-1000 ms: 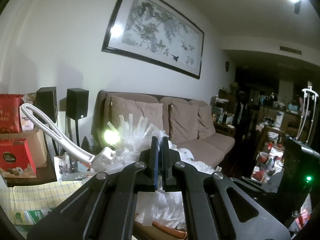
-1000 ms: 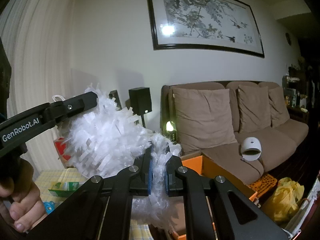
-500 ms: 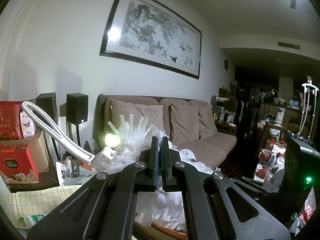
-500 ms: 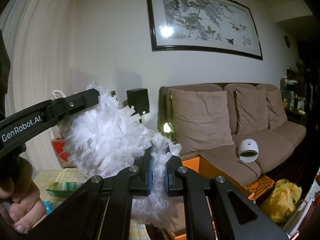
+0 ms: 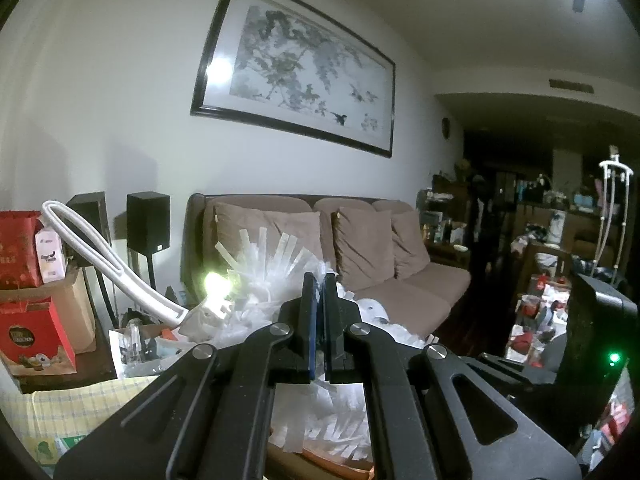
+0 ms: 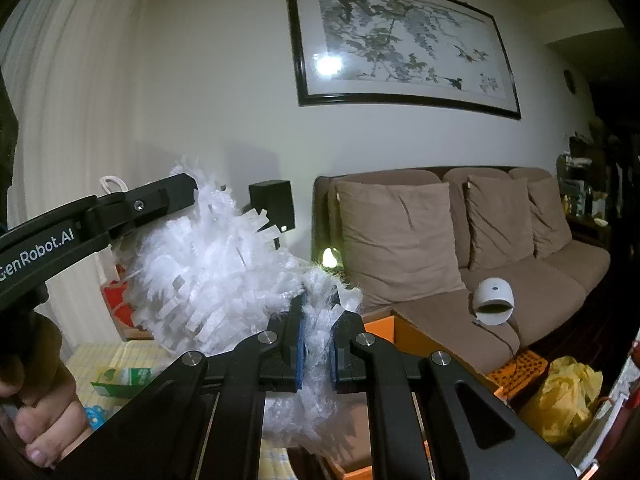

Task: Organize objects
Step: 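Hold the duster with both grippers and move it above the orange-lined box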

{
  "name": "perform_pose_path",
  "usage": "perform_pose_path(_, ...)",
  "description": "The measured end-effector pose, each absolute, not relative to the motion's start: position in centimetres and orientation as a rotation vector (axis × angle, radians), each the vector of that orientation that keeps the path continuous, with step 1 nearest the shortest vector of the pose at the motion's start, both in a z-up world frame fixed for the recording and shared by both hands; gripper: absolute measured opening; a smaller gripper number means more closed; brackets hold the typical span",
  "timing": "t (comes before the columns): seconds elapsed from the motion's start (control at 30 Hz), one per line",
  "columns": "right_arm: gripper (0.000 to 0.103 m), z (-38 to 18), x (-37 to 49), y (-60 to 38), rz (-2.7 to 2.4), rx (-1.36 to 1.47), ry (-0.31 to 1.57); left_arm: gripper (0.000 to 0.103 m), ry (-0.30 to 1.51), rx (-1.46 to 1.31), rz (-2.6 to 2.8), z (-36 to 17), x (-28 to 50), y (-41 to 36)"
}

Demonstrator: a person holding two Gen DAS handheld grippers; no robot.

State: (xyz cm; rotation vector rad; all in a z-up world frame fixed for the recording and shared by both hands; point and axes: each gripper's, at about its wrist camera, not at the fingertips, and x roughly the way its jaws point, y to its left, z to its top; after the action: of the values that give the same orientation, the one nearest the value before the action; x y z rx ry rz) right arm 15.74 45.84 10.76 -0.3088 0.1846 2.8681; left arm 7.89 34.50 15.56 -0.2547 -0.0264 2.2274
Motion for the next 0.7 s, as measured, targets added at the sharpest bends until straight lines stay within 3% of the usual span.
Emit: perform_pose_path(0.7, 0.007, 10.69, 15.48, 46.91, 2.839, -0.324, 0.218, 0.002, -0.032, -0.288, 2.212, 15.27, 7.32, 35.49)
